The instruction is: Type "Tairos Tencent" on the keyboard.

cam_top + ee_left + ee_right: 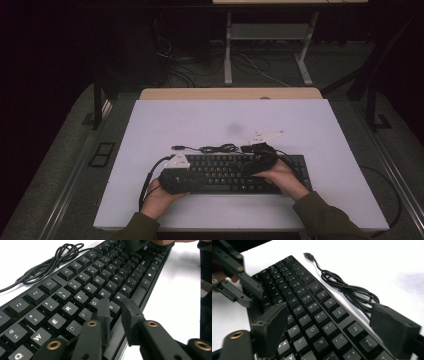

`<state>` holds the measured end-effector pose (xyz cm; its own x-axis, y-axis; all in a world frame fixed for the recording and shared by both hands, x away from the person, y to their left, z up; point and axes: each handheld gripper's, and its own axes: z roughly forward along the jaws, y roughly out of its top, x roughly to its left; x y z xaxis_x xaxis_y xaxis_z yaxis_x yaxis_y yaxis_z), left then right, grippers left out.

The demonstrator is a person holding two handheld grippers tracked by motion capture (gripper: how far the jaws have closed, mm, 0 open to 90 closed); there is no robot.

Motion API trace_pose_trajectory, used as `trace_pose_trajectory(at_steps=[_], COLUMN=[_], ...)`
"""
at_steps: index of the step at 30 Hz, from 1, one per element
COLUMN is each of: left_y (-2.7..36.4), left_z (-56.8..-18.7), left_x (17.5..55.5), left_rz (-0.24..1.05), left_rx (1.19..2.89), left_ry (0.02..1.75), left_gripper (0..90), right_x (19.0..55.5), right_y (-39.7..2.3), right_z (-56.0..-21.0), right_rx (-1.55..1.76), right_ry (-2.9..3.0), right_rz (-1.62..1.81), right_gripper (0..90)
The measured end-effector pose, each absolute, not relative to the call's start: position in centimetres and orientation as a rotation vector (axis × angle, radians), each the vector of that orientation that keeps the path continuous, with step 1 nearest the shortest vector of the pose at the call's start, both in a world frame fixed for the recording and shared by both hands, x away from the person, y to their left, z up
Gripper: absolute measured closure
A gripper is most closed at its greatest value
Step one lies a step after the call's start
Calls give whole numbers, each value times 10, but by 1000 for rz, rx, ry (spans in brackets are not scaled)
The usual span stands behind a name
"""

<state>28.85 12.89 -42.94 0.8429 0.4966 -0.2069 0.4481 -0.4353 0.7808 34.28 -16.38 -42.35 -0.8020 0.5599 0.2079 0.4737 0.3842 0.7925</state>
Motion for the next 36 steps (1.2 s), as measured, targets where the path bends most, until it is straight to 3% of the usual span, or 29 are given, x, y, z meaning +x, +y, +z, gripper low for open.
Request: trace_pose_trajectory(at_steps=[11,20,36], left_y=[124,121,117], left_z=[-428,-430,-431], left_x=[298,306,321], left_rz=[88,112,170], left_rx=[2077,2079,2093], left_ry=[698,705,708], left_gripper=[516,408,295], right_x=[334,328,314], right_y=[-179,-189,-205], right_z=[-423,-424,-426], right_rx=[956,965,942], right_ry=[2512,2511,2546], right_rz=[1433,1439,1412], right_gripper=[155,262,682])
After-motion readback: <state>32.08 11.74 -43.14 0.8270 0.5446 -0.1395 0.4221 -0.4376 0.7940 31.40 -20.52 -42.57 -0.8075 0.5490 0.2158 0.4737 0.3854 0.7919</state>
